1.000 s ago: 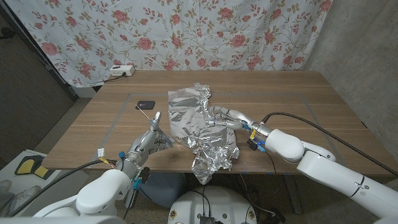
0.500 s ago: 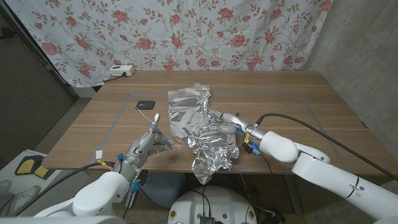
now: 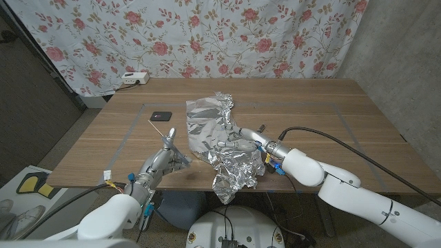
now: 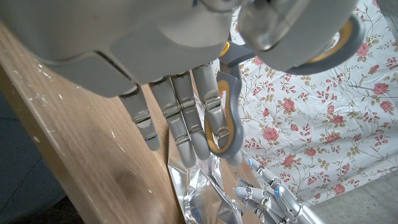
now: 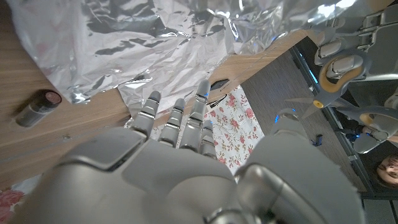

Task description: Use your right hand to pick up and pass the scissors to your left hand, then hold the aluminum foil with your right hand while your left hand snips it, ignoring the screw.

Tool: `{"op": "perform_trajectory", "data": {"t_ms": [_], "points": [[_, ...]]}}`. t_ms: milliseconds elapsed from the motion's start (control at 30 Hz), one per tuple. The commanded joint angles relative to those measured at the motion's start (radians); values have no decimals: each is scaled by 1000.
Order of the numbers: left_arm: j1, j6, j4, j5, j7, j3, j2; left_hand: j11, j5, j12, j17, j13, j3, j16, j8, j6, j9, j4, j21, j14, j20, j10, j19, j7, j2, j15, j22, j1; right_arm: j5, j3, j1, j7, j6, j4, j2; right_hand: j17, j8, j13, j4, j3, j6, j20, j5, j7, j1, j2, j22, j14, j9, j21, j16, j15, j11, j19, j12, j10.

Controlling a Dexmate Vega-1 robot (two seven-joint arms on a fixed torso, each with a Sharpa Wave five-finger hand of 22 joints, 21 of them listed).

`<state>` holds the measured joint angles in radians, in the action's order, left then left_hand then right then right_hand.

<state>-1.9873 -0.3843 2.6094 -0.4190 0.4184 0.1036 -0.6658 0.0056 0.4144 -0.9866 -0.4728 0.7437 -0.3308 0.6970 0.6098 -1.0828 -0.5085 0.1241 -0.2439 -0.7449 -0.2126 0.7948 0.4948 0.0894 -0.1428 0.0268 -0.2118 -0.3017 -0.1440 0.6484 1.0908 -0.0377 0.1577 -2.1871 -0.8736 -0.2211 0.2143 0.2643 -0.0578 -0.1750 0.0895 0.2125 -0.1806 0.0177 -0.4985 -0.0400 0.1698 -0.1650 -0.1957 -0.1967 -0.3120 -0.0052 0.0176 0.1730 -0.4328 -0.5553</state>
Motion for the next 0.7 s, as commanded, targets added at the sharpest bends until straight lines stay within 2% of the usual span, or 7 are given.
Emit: {"op": "perform_trajectory", "data": {"t_ms": [33, 233, 500, 567, 700], "points": [[-13, -1, 8, 17, -4, 0, 16, -9, 7, -20, 0, -1, -7, 5, -2, 37, -6, 2, 2, -3, -1, 14, 0, 47, 7, -7, -3, -2, -104, 27, 18, -22, 20, -19, 16, -1, 5, 2, 3, 2, 3, -1, 2, -11, 10, -3, 4, -9, -2, -4, -8, -1, -7, 8, -7, -15], [-4, 1, 0, 19, -12, -9, 16, -8, 9, -21, 2, 1, -7, 4, -5, 38, -9, 2, 3, -1, -1, 11, 0, 49, 8, -7, -3, -2, -198, 55, 21, -27, 46, -30, 24, 1, 5, 2, -2, 3, 4, -1, 0, -11, 6, -8, 3, -17, -2, -4, -10, -5, -8, 12, -8, -23], [6, -1, -5, 19, -11, -14, 19, -6, 11, -20, 6, -2, -7, 2, -11, 37, -9, 3, 5, 2, -1, 12, 0, 51, 9, -6, -3, -2, -298, 75, 26, -28, 82, -45, 38, 6, 8, 4, -15, 5, 20, -3, -4, -16, -3, -17, 3, -56, -1, -7, -23, -22, -10, 33, -24, -84], [10, -5, -5, 14, -12, -14, 18, -6, 11, -18, 6, -6, -7, 2, -13, 38, -9, 3, 5, 3, -1, 13, -1, 50, 9, -6, -3, -2, -306, 78, 24, -21, 81, -41, 42, 8, 6, 7, -17, 8, 23, -2, -5, -17, 0, -19, 3, -69, -1, -8, -26, -26, -45, 45, -29, -106], [18, -17, -3, 9, -9, -13, 17, -8, 12, -20, 7, -2, -7, 1, -13, 37, -11, 3, 6, 6, -1, 10, -2, 50, 9, -7, -3, -2, -333, 84, 20, -11, 87, -40, 49, 8, 6, 9, -17, 10, 27, -2, -5, -22, 3, -19, 3, -77, -1, -8, -29, -28, -55, 51, -30, -113]]}}
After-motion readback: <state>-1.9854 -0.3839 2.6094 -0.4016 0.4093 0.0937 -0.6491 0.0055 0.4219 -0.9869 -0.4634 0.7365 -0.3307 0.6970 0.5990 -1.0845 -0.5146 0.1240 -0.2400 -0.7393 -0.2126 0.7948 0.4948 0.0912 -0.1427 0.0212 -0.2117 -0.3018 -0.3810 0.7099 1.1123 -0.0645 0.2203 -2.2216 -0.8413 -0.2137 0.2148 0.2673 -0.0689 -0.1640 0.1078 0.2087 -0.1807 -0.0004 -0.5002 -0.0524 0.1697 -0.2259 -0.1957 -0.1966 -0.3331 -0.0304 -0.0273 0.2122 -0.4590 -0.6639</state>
